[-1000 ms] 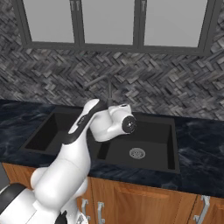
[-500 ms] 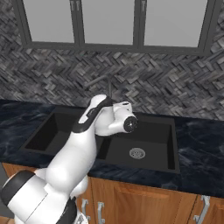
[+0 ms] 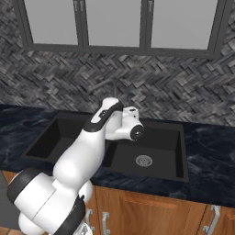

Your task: Soak the sponge with water for a few seconds and then drop it inside the sink.

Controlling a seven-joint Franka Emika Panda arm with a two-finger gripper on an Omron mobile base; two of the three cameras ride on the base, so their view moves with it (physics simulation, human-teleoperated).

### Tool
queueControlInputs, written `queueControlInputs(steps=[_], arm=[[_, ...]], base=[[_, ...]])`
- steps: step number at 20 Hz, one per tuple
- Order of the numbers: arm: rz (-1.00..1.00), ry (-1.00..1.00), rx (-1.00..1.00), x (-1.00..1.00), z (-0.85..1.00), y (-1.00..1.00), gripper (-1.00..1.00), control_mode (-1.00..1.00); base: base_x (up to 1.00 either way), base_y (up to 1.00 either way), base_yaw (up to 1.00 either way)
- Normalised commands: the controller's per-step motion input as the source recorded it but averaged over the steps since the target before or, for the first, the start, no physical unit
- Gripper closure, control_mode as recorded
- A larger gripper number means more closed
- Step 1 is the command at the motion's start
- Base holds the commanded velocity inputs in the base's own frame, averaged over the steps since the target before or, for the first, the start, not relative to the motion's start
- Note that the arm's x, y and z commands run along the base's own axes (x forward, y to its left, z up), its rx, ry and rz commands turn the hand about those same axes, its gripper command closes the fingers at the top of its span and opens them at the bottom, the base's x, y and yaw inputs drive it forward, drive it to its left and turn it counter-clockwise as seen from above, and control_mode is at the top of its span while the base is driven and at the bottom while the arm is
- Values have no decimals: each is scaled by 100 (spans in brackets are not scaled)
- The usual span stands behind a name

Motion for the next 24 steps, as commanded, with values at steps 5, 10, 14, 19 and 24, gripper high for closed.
queueControlInputs(steps=[5,10,14,19,24], arm=[[0,5,0,17,0,0,-100,-100],[0,0,0,15,-6,0,-100,-100],[0,0,0,10,-14,0,-100,-100],[0,0,0,3,-20,0,-100,-100],[0,0,0,3,-16,0,-100,-100]], base=[[0,0,0],[0,0,0],[0,0,0],[0,0,0],[0,0,0]])
